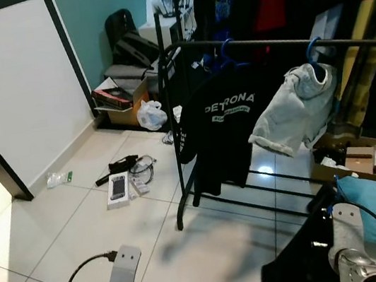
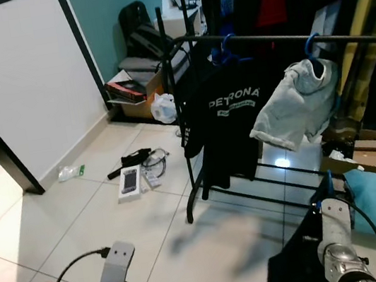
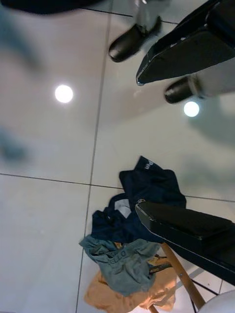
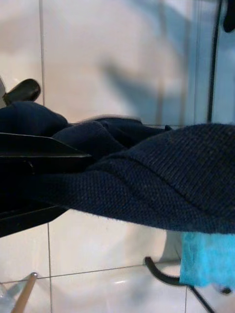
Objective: Hang hanger
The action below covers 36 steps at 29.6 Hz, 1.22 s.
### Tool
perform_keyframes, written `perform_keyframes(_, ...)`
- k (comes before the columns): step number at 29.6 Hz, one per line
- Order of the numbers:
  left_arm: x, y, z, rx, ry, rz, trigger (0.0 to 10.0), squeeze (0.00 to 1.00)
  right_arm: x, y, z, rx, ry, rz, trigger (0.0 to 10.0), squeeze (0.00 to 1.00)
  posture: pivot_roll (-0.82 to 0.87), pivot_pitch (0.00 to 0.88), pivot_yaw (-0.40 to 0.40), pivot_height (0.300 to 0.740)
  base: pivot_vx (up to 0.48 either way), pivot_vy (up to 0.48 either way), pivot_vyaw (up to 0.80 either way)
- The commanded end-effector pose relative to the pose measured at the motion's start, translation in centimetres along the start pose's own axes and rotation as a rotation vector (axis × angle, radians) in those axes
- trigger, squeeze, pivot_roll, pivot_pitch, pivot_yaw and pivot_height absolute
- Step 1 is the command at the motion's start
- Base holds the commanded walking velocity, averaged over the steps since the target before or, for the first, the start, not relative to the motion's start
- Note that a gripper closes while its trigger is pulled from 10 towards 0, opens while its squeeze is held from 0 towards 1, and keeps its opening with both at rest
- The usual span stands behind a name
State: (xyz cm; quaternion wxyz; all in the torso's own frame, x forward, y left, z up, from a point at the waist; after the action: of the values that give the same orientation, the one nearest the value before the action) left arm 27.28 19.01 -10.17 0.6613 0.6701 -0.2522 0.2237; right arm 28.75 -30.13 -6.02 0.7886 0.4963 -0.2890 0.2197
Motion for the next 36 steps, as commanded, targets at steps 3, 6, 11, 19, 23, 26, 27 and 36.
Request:
perform_keyframes(3, -0.3, 0.0, 0.0, 0.001, 0.018, -0.012, 10.0, 0.0, 1.2, 0.0, 0.8, -0.043, 0.0, 0.048, 10.0, 0.0, -0.05, 0.0, 0.032, 0.74, 0.0, 0.0, -0.76)
perform_keyframes(6, -0.3, 0.0, 0.0, 0.0, 0.023, -0.01, 10.0, 0.0, 1.4, 0.0, 1.3, -0.064, 0.01, 0.063, 10.0, 0.0, -0.06, 0.0, 0.033, 0.74, 0.0, 0.0, -0.76)
perform_keyframes(11, -0.3, 0.0, 0.1, -0.006, 0.027, -0.004, 10.0, 0.0, 1.6, -0.1, 2.6, -0.097, -0.019, 0.071, 10.0, 0.0, -0.06, 0.0, 0.036, 0.74, 0.0, 0.0, -0.76)
perform_keyframes(19, -0.2, 0.0, 0.2, -0.018, 0.036, 0.002, 10.0, 0.0, 5.5, 0.0, 4.6, -0.117, -0.061, 0.193, 10.0, 0.0, -0.06, 0.0, 0.036, 0.74, 0.098, 0.0, -0.48)
perform_keyframes(23, 0.0, 0.0, 0.2, -0.024, 0.032, 0.006, 10.0, 0.0, 13.3, 1.2, 5.1, -0.102, 0.009, 0.429, 10.0, 0.0, -0.07, 0.0, 0.035, 0.74, 0.333, 0.0, 0.0)
perform_keyframes(26, 0.1, 0.0, 0.2, -0.027, 0.028, 0.007, 10.0, 0.0, 15.6, 1.9, 5.3, -0.105, 0.02, 0.5, 10.0, 0.0, -0.08, 0.0, 0.041, 0.74, 0.358, 0.0, 0.0)
perform_keyframes(27, 0.1, 0.0, 0.2, -0.028, 0.027, 0.007, 10.0, 0.0, 16.7, 2.2, 5.4, -0.11, 0.027, 0.533, 10.0, 0.0, -0.08, 0.0, 0.041, 0.74, 0.364, 0.0, 0.0)
perform_keyframes(36, 0.0, 0.0, 0.3, -0.036, 0.017, 0.006, 10.0, 0.0, 22.0, 4.4, 6.4, -0.117, 0.017, 0.689, 10.0, 0.0, -0.08, 0.0, 0.039, 0.74, 0.373, 0.0, 0.0)
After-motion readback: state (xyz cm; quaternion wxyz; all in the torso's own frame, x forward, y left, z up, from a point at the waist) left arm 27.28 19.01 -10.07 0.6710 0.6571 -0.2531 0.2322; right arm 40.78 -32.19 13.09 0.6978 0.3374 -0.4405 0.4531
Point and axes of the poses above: a point about 5 cm out from each wrist's last joint towards the gripper, its own y axis pointing back from the gripper into the wrist, its own x axis along the axis of the wrist's last joint, z = x × y, the point moved 6 cm from there along -y, pointing out of the wrist towards the gripper, and after that the axes turned 13 degrees about y, right-handed, at the moved point
